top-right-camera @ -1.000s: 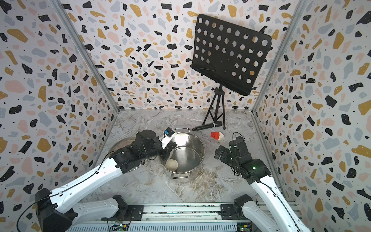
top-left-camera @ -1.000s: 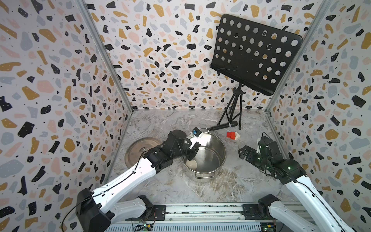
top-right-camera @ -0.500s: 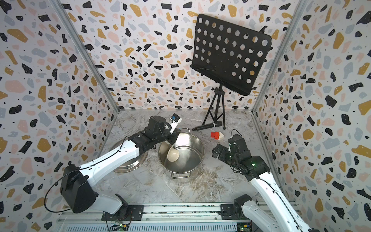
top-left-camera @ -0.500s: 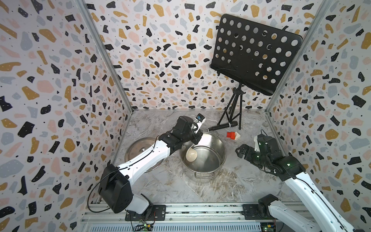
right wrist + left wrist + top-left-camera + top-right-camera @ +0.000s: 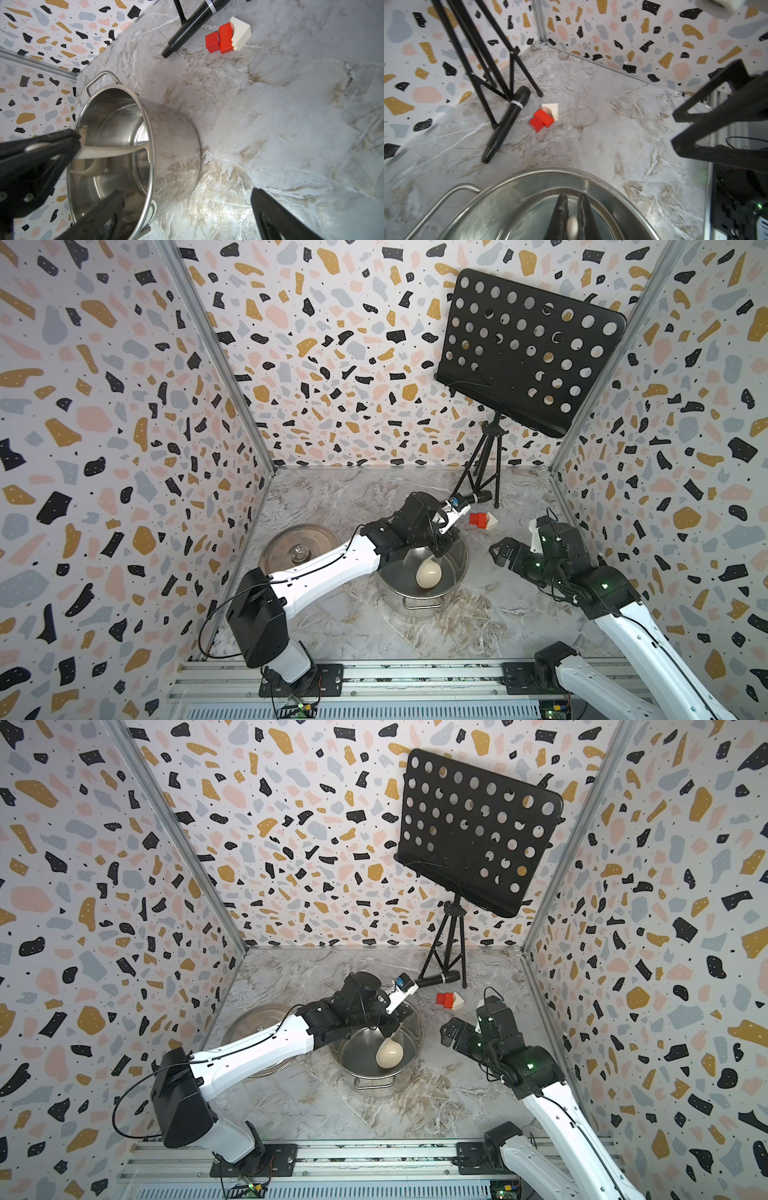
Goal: Stir the soup with a spoon
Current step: Stir the soup in the pan with a stick.
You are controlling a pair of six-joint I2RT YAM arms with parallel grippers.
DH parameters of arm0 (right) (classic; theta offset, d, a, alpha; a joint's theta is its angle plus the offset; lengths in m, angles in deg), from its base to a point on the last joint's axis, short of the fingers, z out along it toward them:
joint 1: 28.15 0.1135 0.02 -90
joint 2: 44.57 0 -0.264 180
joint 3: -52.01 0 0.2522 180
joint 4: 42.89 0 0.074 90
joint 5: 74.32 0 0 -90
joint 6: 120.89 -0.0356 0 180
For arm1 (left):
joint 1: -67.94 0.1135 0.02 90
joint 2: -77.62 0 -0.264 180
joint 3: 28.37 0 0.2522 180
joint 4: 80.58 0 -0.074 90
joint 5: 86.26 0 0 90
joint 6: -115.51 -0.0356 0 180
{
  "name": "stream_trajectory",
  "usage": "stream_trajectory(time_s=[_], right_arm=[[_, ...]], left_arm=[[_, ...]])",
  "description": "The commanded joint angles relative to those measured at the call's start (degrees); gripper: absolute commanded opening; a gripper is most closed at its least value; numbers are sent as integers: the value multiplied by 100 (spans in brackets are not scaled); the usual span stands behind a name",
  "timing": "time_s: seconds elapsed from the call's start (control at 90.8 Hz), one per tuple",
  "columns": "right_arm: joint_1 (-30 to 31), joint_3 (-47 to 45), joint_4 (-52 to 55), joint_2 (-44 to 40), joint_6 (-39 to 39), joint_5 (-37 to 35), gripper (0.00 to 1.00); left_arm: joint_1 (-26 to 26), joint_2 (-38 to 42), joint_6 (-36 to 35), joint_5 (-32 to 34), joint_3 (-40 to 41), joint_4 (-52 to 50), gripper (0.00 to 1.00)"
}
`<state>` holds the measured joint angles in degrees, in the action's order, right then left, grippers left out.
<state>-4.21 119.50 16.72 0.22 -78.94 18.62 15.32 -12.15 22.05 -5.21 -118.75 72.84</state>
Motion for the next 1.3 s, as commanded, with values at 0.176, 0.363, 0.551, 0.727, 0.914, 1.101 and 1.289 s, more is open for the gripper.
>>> stream_trajectory(time_s=[0.176,0.363,0.551,0.727,0.914,1.101,1.289], right_arm=[[-22,-537,86,-613,-321,-260,100],[-22,-679,25,-608,-305,-248,100],[-24,-715,-109,-535,-258,-197,100],[-24,-685,-125,-498,-214,-112,100],[-22,-573,-118,-470,-146,-49,100],[-28,-481,-79,-500,-123,-41,100],[-21,-499,-24,-685,-167,-205,100]], left_arm=[[-421,1335,508,-336,949,-162,0],[-361,2268,414,457,1429,-724,0],[442,2868,593,848,1781,-719,0],[1351,2928,749,889,1978,126,0],[1690,2062,706,657,1467,1006,0],[1687,1011,787,184,717,1400,0],[1339,171,804,9,79,1431,0]])
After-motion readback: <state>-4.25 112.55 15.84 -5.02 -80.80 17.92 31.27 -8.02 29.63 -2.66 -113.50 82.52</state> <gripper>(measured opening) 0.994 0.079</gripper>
